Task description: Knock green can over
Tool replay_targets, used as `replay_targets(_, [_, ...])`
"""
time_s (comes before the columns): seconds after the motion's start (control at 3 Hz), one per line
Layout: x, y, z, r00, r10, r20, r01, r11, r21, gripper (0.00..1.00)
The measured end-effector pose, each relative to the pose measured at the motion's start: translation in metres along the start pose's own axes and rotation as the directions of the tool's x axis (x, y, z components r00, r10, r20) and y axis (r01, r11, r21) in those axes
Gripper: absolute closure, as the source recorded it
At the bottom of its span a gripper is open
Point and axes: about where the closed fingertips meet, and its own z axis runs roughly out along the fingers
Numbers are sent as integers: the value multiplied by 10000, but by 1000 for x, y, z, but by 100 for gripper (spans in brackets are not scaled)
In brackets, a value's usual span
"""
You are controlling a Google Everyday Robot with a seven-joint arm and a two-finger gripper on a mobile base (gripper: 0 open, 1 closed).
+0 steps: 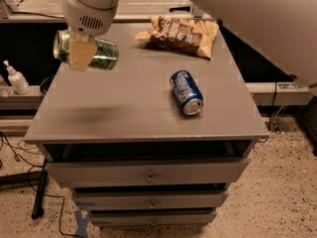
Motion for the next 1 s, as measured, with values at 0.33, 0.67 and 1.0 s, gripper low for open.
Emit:
replay_targets(0.33, [4,4,22,9985,-391,-385,369,9977,-566,100])
replay_targets(0.67, [16,8,41,9948,-684,-755,599,9922,-1096,100])
replay_targets(1.0, [30,12,57,9906,-798,-1110,644,9885,-1366,100])
